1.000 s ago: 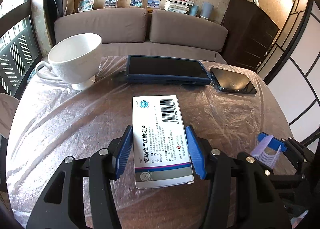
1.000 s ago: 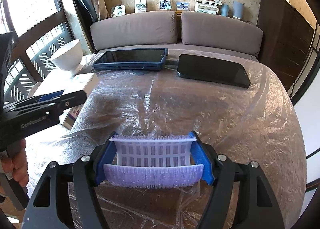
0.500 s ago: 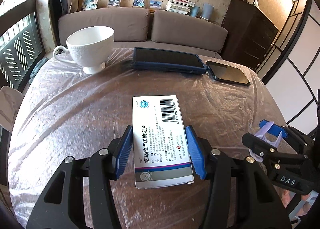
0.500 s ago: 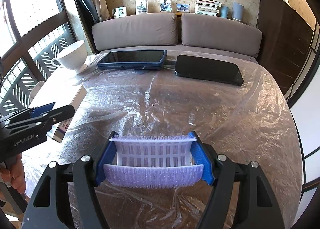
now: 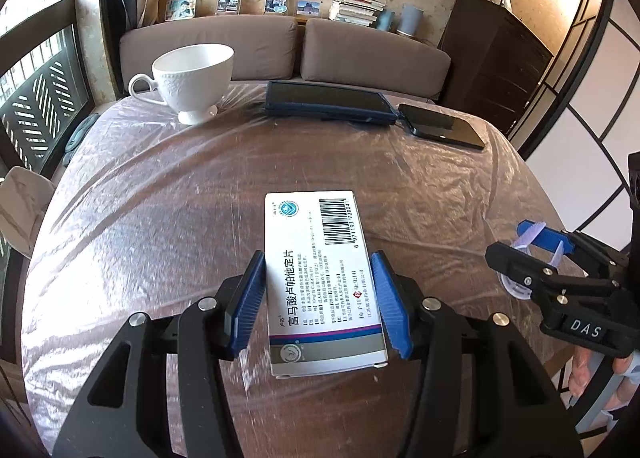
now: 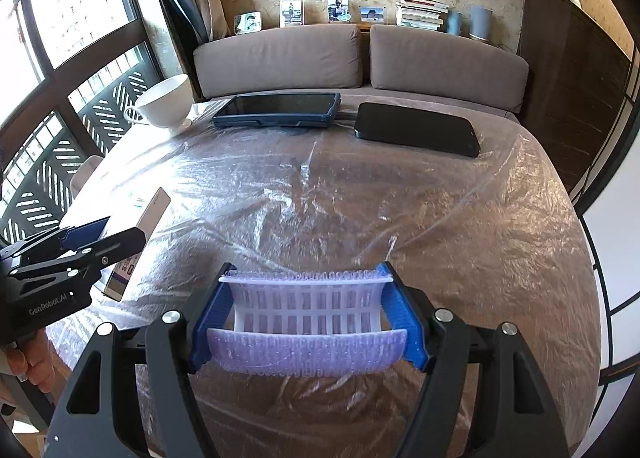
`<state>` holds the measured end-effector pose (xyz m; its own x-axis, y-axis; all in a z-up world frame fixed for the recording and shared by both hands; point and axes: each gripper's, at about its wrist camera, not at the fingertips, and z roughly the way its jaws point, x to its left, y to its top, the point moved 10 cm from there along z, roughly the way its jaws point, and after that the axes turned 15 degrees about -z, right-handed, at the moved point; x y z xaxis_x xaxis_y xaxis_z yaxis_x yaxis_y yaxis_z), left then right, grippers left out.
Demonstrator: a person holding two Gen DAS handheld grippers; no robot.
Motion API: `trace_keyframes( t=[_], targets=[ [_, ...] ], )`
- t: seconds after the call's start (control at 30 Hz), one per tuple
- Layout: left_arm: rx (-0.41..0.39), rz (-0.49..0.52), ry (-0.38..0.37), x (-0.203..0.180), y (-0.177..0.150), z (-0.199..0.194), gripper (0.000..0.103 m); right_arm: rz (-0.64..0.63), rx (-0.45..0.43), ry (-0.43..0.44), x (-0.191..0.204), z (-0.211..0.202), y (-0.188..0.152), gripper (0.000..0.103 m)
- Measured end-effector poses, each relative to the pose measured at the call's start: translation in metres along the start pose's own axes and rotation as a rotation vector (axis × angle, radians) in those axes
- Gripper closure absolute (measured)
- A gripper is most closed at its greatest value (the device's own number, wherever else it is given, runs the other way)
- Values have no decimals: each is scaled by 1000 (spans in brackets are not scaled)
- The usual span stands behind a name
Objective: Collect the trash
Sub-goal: 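Lift the medicine box and hair roller and carry them toward the bin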
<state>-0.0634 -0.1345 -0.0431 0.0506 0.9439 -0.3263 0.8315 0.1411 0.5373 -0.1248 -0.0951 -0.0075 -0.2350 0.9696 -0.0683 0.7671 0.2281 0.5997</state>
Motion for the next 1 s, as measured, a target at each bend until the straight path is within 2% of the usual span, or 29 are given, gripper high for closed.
trace_keyframes(
  t=[0.63, 1.0],
  targets=[
    [41, 28, 15, 17, -50, -35, 49, -16, 35, 85, 13, -25, -38, 33],
    [42, 46, 15, 20, -64, -58, 49, -56, 53, 122, 24, -42, -57, 33]
  ],
)
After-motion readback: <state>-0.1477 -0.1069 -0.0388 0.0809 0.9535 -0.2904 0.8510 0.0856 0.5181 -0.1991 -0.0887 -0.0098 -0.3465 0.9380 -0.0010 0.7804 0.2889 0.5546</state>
